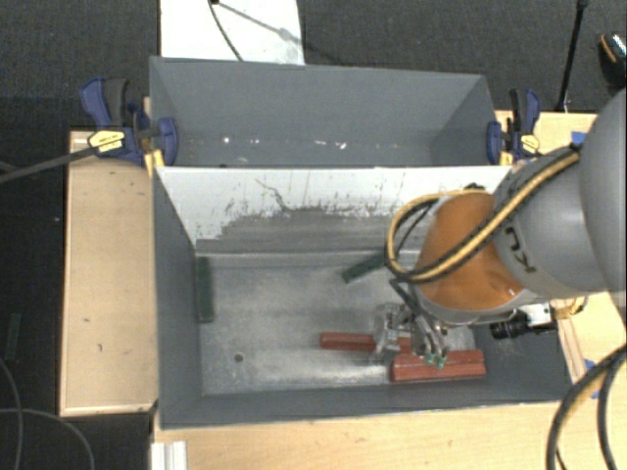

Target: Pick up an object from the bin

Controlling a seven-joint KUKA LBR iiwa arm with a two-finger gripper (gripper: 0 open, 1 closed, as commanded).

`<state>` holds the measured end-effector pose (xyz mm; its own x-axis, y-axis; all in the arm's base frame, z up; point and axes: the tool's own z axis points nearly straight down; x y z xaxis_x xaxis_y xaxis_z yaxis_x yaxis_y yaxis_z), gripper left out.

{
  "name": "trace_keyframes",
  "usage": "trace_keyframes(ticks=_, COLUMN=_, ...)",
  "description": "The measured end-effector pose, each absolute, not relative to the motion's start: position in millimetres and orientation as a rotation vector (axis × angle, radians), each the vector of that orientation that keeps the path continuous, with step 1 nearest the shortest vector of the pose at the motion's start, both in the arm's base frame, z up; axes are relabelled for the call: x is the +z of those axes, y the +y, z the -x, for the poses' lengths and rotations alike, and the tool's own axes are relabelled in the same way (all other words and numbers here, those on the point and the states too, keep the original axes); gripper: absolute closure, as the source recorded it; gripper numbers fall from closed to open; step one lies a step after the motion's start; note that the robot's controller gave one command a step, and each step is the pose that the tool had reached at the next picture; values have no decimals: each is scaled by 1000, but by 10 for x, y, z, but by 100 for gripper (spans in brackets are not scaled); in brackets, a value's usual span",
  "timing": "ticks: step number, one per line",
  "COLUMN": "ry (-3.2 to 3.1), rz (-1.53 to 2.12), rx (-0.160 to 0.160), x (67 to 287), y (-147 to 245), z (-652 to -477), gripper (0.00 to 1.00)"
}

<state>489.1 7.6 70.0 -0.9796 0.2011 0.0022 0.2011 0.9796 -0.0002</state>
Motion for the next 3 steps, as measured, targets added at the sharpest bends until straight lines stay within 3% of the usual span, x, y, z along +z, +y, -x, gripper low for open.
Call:
trace_keyframes(ticks=1, ry=-3132, rz=305, rx=-1, x=1062, y=76, z=-4906, gripper=100)
trace_keyframes(ticks=2, ry=-3133, rz=294, rx=0, x=1081, y=76, z=-4914, gripper=100)
trace_keyframes(ticks=3, ry=-3137, rz=279, rx=-2, x=1697, y=73, z=-4931, gripper=100)
